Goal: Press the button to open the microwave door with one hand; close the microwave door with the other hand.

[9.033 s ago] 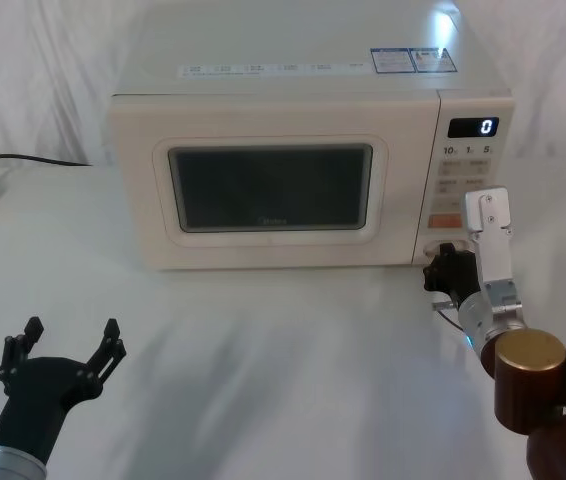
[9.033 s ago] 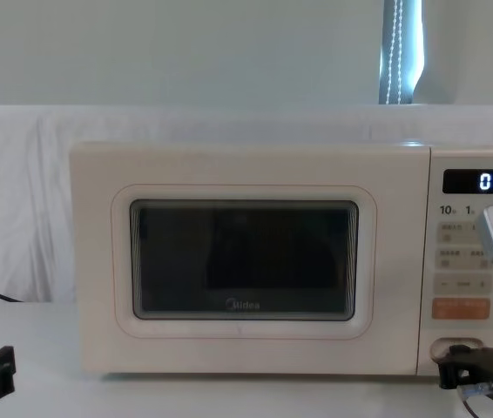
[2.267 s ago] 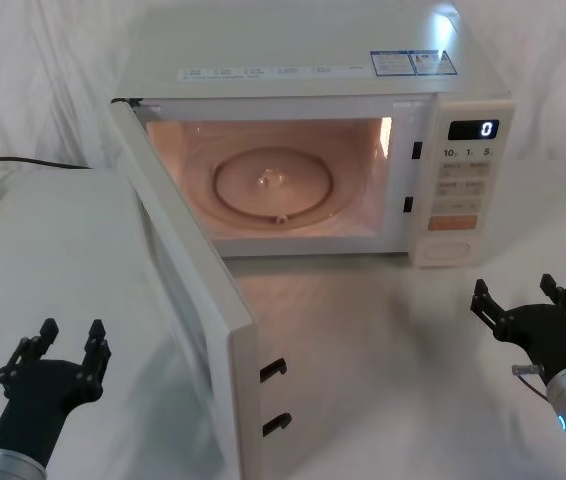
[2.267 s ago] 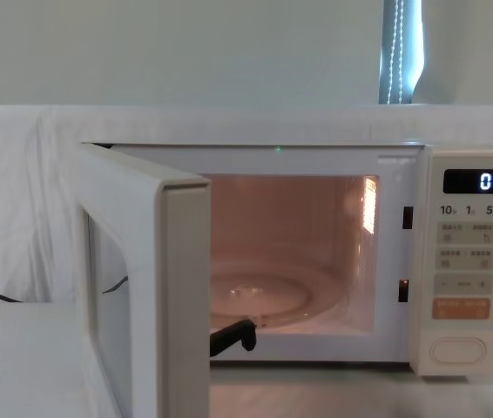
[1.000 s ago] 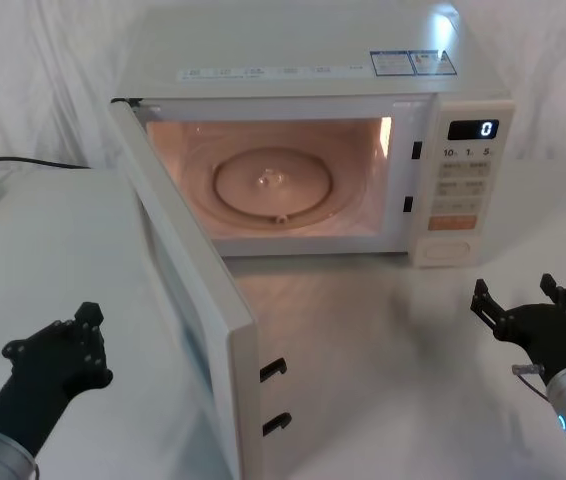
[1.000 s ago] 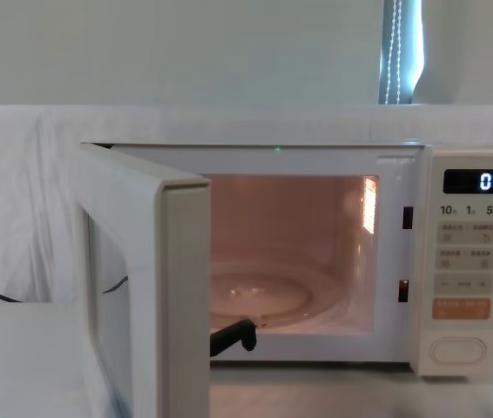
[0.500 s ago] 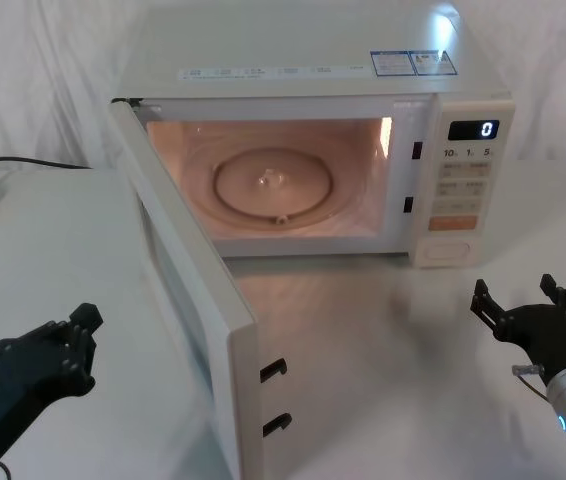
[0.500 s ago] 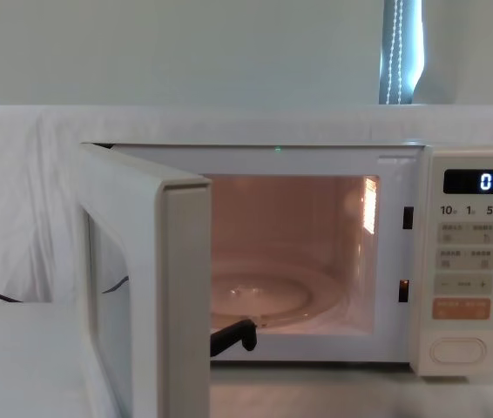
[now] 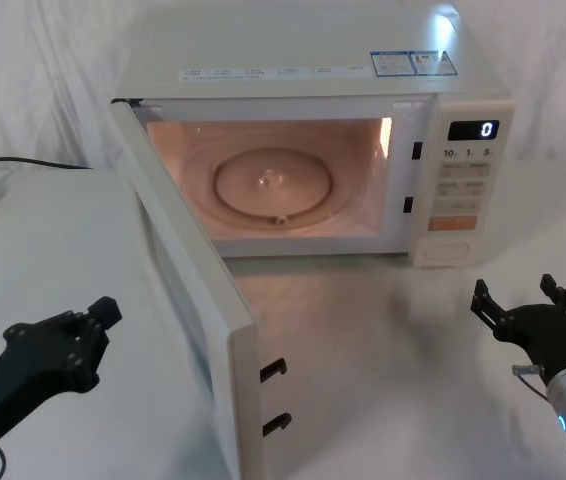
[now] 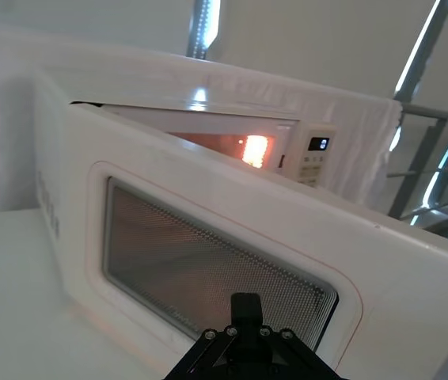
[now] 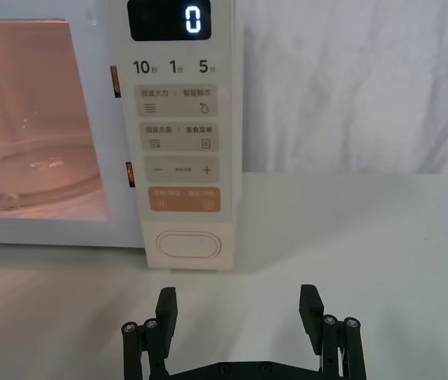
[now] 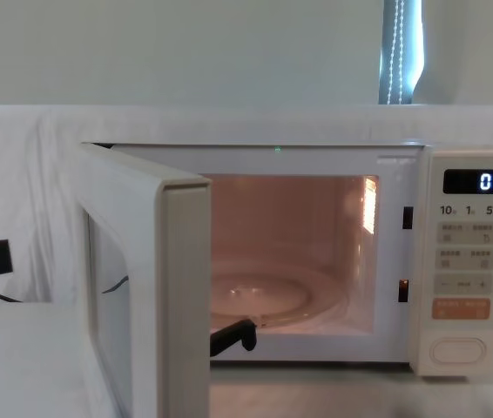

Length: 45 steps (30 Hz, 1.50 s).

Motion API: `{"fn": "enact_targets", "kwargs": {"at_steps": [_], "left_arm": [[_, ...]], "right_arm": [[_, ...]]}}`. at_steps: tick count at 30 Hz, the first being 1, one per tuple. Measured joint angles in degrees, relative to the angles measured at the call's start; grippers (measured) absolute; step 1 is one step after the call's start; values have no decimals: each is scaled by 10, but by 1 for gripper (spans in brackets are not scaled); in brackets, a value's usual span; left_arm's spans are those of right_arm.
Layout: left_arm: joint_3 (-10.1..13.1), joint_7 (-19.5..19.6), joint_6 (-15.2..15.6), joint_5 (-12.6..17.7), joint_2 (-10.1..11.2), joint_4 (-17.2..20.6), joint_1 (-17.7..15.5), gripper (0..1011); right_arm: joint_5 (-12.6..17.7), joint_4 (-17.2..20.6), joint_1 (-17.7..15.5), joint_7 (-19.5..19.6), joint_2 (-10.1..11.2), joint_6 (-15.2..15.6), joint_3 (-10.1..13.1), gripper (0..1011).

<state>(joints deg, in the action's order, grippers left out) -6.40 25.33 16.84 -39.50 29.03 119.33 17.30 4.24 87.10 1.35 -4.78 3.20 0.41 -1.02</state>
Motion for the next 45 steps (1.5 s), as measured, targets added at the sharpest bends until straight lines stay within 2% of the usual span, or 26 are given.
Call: {"fn": "enact_targets", "kwargs": {"at_steps": [5, 14, 17, 35, 45], "left_arm": [[19, 11, 0, -8, 11, -16, -23, 0], [82, 16, 4, -9, 22, -52, -97, 0], [94, 13, 5, -8, 21, -60, -114, 0], [180, -22, -8, 0, -7, -126, -228, 0], [230, -45, -5, 17, -22, -166, -295, 0]], "right_arm": [[0, 0, 0, 0, 0, 0, 0, 1002], [0, 0, 0, 0, 0, 0, 0, 1002], [0, 0, 0, 0, 0, 0, 0, 1002], [0, 0, 0, 0, 0, 0, 0, 1002], [0, 0, 0, 0, 0, 0, 0, 1002]]}}
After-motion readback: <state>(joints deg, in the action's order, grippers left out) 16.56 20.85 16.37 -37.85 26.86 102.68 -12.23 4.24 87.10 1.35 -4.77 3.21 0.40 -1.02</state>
